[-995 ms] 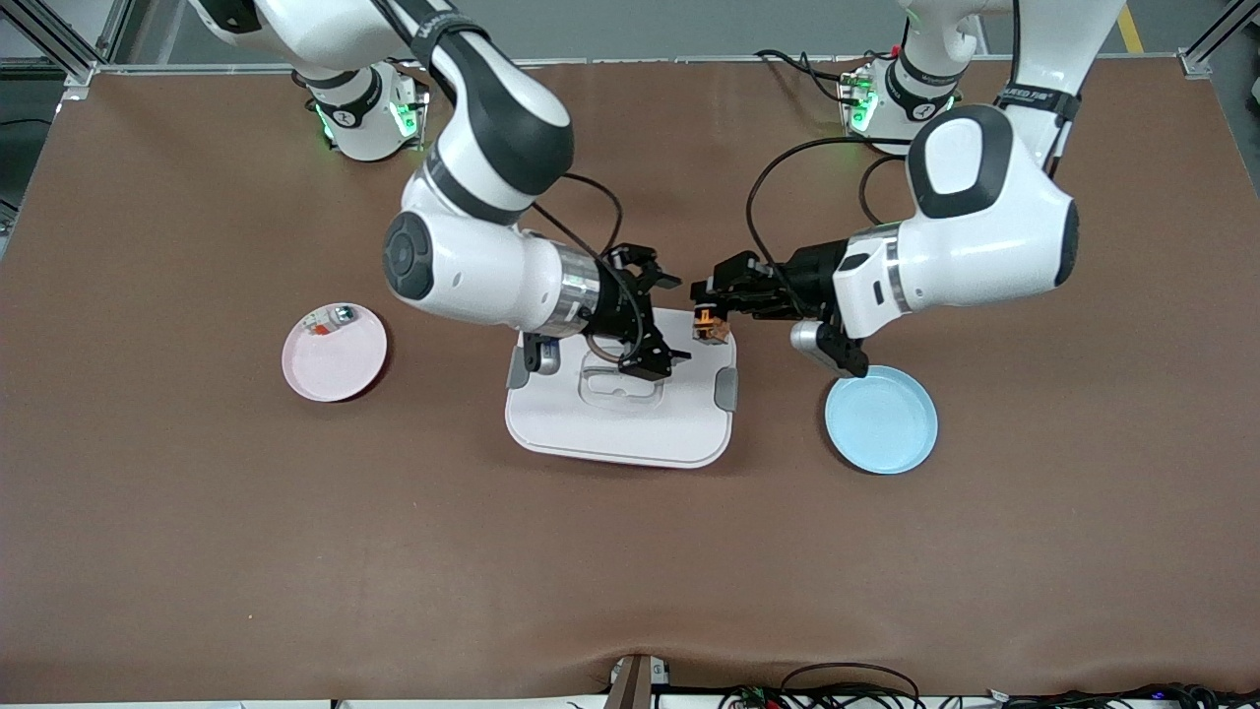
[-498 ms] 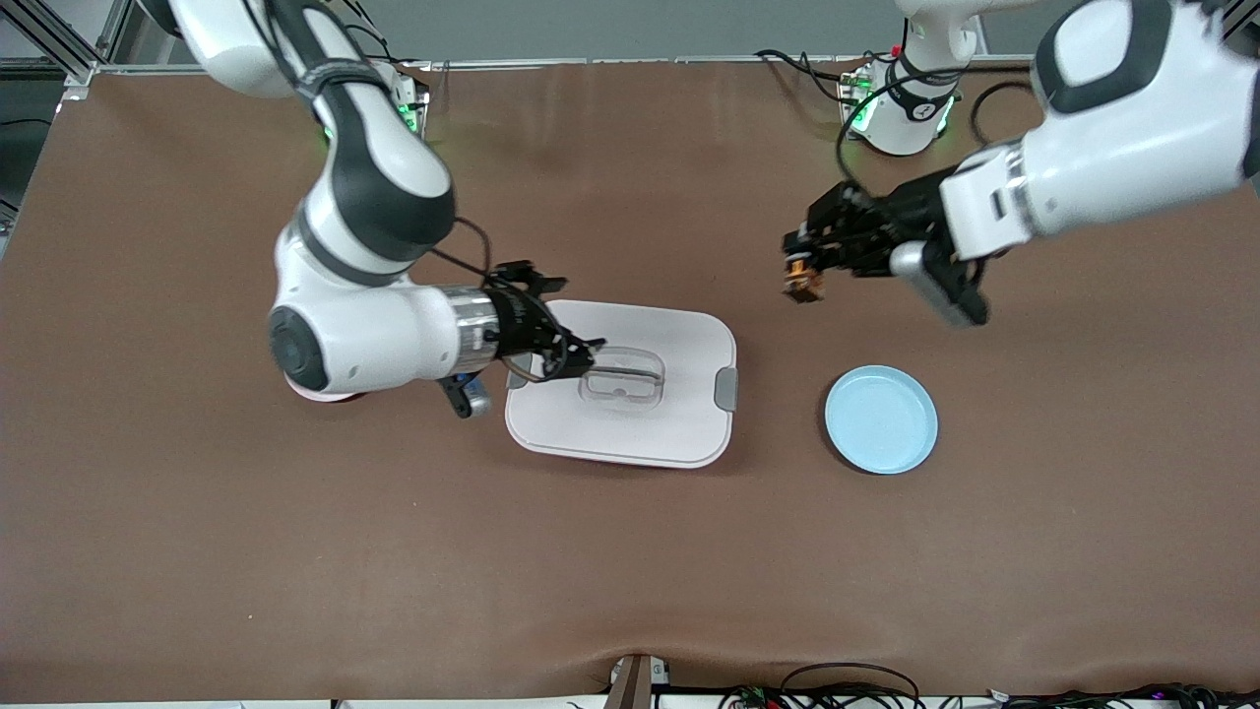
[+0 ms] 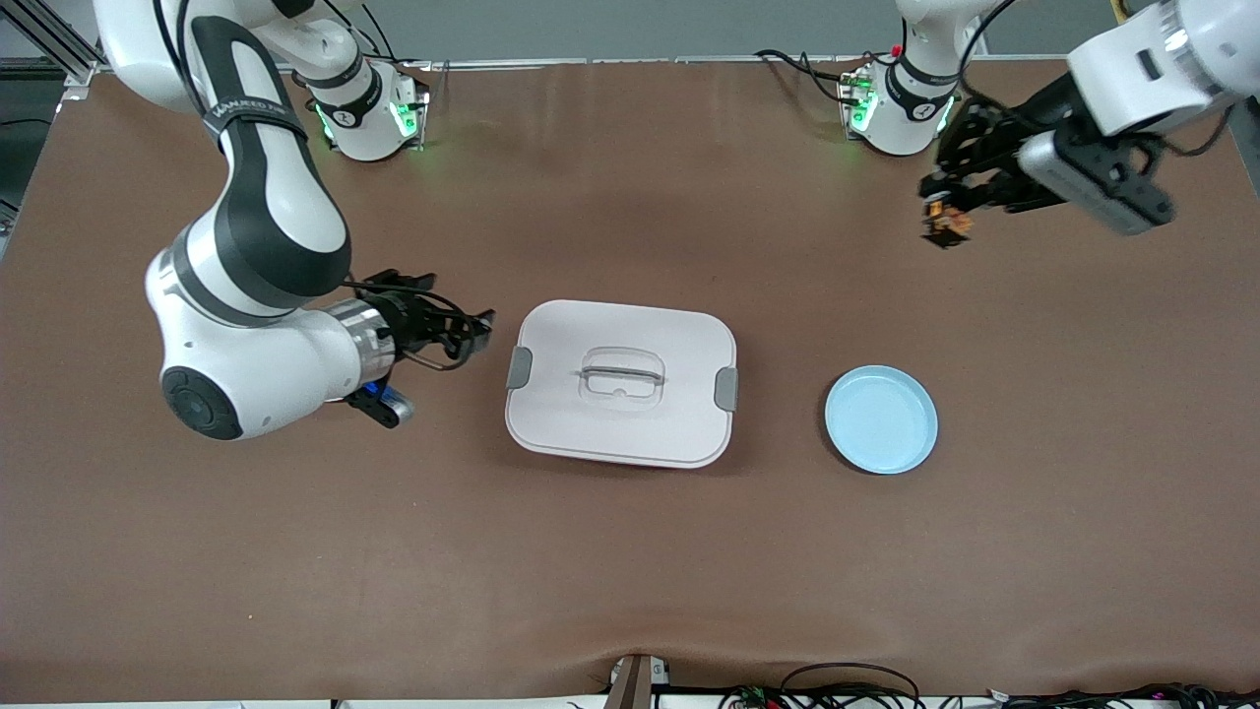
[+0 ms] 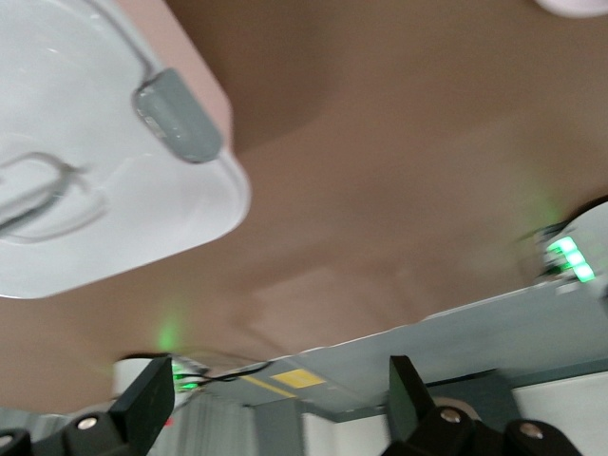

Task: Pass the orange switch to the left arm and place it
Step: 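Open the right gripper and withdraw it while the left gripper pulls the switch away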

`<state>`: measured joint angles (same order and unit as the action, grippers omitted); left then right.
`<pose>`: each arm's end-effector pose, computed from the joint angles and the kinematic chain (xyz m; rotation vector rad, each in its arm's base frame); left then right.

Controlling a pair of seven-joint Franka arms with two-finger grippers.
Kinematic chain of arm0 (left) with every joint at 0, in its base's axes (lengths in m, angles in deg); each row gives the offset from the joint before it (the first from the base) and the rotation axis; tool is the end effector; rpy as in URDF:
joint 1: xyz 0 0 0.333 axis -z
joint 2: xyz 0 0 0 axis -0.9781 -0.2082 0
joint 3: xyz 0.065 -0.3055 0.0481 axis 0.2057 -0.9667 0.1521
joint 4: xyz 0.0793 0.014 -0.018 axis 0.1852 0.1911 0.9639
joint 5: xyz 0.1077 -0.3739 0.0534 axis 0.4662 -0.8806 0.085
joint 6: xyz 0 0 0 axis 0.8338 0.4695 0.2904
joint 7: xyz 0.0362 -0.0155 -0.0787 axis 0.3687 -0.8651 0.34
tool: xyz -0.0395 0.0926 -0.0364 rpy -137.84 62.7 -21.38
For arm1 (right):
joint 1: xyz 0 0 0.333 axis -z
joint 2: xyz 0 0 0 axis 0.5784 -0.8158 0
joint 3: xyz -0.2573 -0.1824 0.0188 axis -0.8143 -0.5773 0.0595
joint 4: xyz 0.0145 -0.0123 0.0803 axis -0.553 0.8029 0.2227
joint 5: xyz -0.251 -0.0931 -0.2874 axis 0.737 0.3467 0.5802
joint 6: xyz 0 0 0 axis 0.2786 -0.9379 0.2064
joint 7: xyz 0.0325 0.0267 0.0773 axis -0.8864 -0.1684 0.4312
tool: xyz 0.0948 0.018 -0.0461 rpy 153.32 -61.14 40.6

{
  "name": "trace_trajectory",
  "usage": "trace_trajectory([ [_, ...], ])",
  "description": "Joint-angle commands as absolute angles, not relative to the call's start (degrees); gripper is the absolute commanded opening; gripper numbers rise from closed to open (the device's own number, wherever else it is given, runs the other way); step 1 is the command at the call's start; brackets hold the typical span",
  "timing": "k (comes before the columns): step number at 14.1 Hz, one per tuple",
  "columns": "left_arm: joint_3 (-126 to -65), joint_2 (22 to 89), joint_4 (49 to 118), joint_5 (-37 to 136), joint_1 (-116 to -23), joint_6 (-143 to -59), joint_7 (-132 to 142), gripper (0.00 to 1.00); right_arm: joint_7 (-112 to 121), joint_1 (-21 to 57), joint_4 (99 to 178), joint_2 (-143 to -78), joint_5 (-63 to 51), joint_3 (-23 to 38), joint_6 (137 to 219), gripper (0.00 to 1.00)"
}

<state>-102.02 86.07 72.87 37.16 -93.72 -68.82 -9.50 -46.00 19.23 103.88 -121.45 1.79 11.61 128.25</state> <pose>0.5051 -0.1340 0.6705 2.7680 -0.4718 -0.0081 0.6188 0.2346 0.4464 -2.7286 0.6386 1.0796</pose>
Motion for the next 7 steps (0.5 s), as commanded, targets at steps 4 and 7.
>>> trace_trajectory([
  [4, -92.5, 86.5, 70.3, 42.3, -94.3, -63.2, -7.7, 0.23, -21.3, 26.0, 103.5, -118.1, 15.2, 12.5, 118.4, 1.00],
  [7, -91.4, 85.2, 70.6, 45.7, -94.9, -62.1, 2.3, 0.12, -12.0, 26.5, 103.5, -117.2, 24.3, 12.6, 115.5, 1.00],
])
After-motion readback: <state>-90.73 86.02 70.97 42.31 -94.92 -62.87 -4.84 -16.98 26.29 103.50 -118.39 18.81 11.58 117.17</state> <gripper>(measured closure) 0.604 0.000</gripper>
